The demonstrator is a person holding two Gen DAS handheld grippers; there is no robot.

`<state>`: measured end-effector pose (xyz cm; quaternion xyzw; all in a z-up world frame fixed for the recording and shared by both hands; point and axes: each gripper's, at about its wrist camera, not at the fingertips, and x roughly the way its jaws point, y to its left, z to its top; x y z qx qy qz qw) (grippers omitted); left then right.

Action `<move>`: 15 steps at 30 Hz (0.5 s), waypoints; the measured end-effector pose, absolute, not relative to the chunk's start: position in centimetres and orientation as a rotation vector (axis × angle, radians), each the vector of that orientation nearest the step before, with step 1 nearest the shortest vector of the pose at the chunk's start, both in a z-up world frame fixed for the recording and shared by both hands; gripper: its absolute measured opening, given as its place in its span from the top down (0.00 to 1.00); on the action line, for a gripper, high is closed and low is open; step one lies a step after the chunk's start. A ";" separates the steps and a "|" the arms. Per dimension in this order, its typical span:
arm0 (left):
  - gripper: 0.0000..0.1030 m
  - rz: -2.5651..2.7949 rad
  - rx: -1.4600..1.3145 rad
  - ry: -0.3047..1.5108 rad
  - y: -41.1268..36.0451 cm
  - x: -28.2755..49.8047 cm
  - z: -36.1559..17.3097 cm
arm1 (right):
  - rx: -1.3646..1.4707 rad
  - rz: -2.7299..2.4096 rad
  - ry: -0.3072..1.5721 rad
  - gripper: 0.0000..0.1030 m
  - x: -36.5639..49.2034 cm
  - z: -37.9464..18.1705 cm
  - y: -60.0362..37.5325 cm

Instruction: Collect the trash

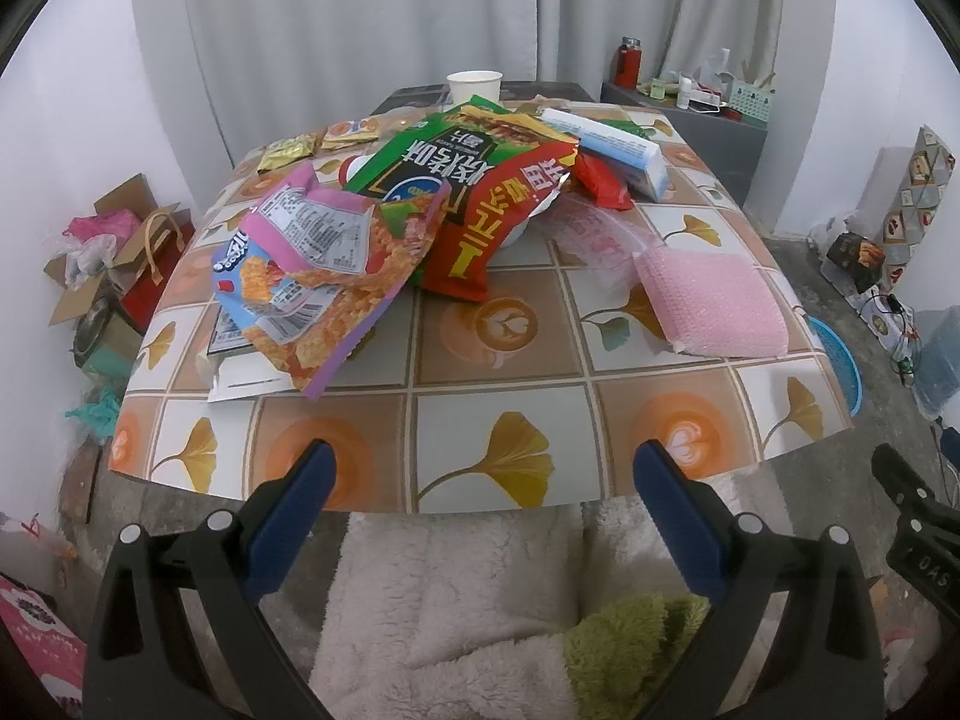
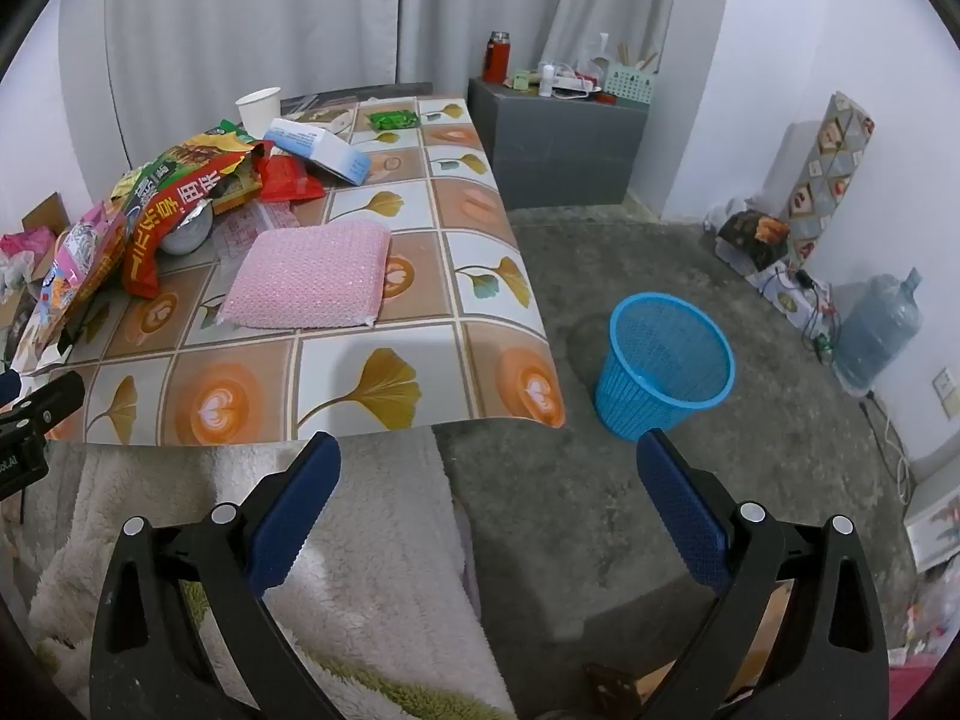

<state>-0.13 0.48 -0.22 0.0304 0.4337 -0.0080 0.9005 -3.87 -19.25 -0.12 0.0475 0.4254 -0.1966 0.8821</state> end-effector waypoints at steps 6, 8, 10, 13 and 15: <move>0.05 -0.019 0.063 0.898 0.5 -0.1 -0.2 | 0.100 -0.409 0.886 0.08 -3.9 -0.1 -19.2; 0.05 -0.018 0.063 0.898 0.6 -0.1 -0.2 | 0.100 -0.409 0.886 0.08 -3.9 0.0 -19.2; 0.05 -0.018 0.063 0.899 0.6 -0.1 -0.2 | 0.100 -0.409 0.886 0.08 -3.9 0.0 -19.2; 0.05 -0.018 0.063 0.898 0.7 -0.1 -0.2 | 0.100 -0.409 0.886 0.08 -3.9 0.1 -19.2; 0.05 -0.018 0.063 0.898 0.7 -0.1 -0.2 | 0.098 -0.409 0.885 0.08 -3.8 0.1 -19.2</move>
